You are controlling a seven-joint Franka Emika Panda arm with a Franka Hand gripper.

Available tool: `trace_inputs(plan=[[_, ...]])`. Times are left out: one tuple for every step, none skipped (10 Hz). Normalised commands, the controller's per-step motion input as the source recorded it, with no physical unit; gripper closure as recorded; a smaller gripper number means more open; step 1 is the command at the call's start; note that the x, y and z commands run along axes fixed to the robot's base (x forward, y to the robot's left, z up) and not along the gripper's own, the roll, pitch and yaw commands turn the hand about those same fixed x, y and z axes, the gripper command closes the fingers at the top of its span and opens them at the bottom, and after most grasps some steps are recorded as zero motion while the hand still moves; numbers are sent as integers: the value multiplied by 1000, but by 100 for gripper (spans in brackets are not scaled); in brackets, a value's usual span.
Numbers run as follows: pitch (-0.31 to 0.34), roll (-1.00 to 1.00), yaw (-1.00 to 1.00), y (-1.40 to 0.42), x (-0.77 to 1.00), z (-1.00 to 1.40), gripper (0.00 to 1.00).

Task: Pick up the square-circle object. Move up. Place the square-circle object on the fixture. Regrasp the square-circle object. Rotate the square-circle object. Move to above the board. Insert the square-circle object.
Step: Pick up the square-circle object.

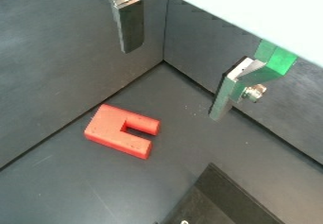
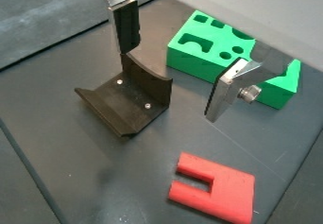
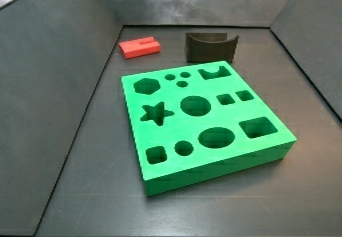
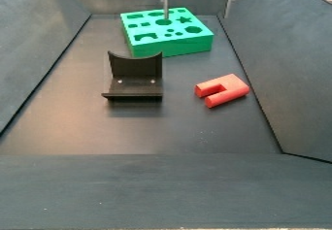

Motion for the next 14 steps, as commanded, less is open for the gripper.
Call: trace_inputs(plan=[[0, 47, -906, 0, 60, -366, 0], [0, 4, -1000, 0, 0, -557, 0], [0, 6, -1000, 0, 0, -574, 0], [0, 0, -1000, 0, 0, -606, 0], [0, 0, -1000, 0, -3, -674, 0], [0, 0, -1000, 0, -3, -691, 0], [0, -1, -1000, 0, -23, -714, 0], [-29, 0, -989, 37, -234, -797, 0], [-30, 0, -983, 29, -240, -811, 0], [-46, -9, -983, 9, -243, -877, 0], [-66, -13, -929, 26, -317, -897, 0], [-163, -101, -751, 43, -429, -723, 0], [-273, -129, -643, 63, -389, -526, 0], [-317, -117, -597, 14, -366, -460, 0]])
